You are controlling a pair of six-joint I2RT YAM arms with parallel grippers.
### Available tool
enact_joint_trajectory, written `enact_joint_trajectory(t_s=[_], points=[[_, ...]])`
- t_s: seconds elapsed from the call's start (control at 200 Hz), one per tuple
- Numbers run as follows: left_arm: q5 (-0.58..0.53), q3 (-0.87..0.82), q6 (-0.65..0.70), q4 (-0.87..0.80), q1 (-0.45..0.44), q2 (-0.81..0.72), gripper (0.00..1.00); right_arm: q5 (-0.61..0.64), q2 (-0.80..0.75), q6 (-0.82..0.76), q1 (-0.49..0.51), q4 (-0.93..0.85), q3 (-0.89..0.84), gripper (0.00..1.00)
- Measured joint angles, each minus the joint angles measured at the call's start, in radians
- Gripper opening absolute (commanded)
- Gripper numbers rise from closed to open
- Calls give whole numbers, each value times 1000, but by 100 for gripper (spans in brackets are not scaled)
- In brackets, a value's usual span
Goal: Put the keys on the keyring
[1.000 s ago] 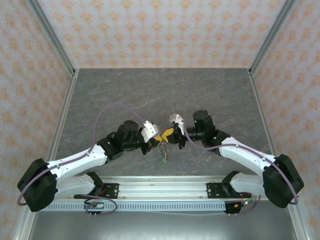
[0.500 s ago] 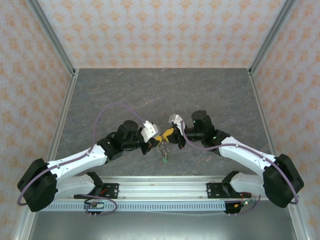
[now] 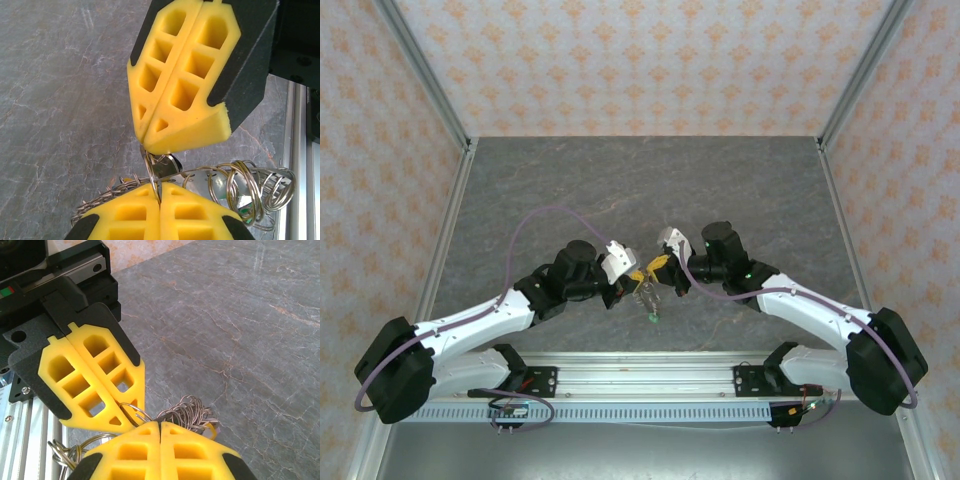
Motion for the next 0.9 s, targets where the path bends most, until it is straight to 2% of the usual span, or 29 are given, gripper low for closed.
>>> enact_joint_trajectory(t_s=[0.205, 0.375, 0.44, 0.505, 0.591, 0.896], points=[[0, 0, 0, 0, 0, 0, 0, 7, 0, 11, 0, -1, -6, 1], [0, 0, 0, 0, 0, 0, 0, 8, -8, 14, 2, -2, -13, 6], [0, 0, 0, 0, 0, 0, 0, 11, -14, 15, 2, -3, -14, 12], [2, 0, 1, 0, 0, 0, 0, 26, -23, 19, 2, -5, -16, 14], [6, 0, 10, 0, -1, 0, 0, 53, -36, 19, -1, -9, -17, 24], [6, 0, 76, -8, -25, 0, 0, 79, -87, -40, -1, -62, -17, 25]])
